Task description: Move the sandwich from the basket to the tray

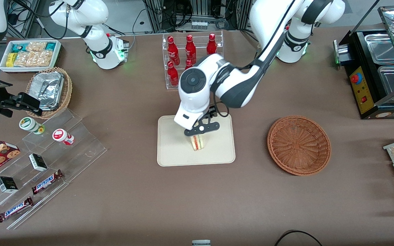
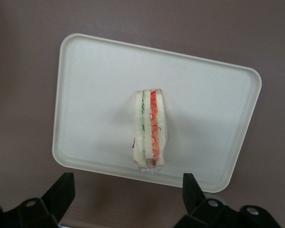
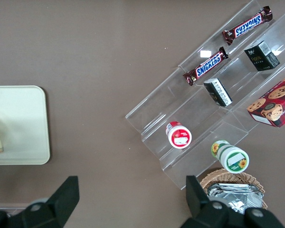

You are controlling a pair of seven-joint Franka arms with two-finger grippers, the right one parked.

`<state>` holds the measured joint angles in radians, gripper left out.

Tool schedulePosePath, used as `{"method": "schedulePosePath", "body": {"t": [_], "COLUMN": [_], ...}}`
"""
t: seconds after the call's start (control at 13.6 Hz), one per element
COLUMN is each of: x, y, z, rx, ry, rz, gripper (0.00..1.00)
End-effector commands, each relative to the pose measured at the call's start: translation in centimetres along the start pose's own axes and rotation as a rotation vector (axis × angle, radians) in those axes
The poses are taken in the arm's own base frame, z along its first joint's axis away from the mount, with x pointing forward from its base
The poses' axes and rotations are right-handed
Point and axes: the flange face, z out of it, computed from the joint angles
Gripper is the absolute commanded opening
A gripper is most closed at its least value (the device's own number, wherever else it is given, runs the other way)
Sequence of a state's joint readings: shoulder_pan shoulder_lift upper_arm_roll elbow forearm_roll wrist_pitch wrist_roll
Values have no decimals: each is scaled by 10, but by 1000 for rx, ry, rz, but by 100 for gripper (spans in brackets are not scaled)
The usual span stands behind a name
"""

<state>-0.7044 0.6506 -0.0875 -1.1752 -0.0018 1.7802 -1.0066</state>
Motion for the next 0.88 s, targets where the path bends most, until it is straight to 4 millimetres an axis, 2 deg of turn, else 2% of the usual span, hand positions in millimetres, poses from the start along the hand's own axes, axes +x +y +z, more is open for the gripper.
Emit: {"method": "schedulePosePath", "body": {"t": [0.0,0.37,0.51,0.81], "x": [20,72,80,94], "y": [-49,-168,-202,-284], "z": [-30,-65,-72,-92], "rx": [14,2,-1,-12], "ry": [-20,-96,-98,-100], "rz": [42,154,199,294], "gripper": [100,100,100,100]}}
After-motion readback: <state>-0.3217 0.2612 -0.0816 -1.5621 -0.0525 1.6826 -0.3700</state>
